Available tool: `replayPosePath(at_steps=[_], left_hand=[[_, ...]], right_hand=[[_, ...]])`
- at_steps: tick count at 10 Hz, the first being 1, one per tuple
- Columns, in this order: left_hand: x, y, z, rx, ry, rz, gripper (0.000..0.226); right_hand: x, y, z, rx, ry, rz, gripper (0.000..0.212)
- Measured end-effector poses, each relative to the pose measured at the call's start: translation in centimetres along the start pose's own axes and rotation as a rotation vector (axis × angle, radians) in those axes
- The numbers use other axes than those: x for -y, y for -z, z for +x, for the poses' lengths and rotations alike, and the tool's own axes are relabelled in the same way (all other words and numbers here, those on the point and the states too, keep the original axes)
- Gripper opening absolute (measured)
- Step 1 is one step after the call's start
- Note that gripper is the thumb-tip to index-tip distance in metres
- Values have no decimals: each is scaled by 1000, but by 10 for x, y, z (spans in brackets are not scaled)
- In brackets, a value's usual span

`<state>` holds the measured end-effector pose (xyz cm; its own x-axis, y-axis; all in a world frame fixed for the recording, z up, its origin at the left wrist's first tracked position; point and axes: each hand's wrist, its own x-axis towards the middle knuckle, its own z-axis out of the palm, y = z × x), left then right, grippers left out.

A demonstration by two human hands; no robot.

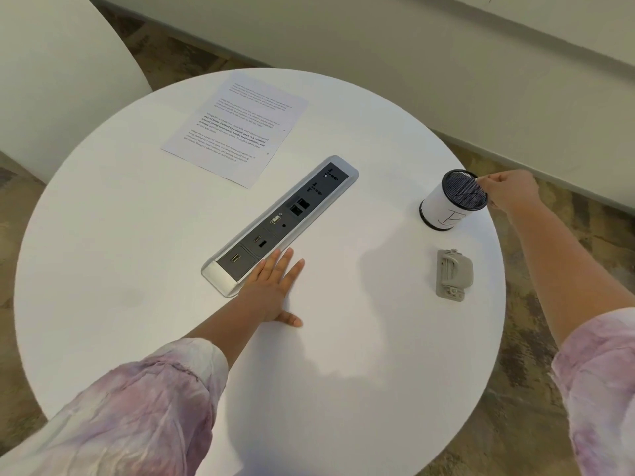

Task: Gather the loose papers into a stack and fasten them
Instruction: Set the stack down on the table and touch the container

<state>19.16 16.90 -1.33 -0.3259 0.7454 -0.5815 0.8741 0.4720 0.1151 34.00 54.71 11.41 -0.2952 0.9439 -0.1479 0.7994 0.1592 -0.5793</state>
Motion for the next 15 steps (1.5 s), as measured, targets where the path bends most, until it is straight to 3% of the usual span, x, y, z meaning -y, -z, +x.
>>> replayPosePath(at_steps=[7,9,11,12,15], left_hand=[[0,-2,2,-7,0,-3,120],[1,-2,3,-4,9,10,120],[1,-4,4,-7,9,-5,121],[1,-5,4,-20,7,-3,122],[0,-4,4,-26,1,-7,121]], right_hand=[[0,0,-9,26,155,-19,21],[0,-39,-60,125,239,56,9],[-25,-92,-120,377,141,104,16],[-42,-111,-141,407,118,17,15],[-52,-124,-160,289,174,-136,12]])
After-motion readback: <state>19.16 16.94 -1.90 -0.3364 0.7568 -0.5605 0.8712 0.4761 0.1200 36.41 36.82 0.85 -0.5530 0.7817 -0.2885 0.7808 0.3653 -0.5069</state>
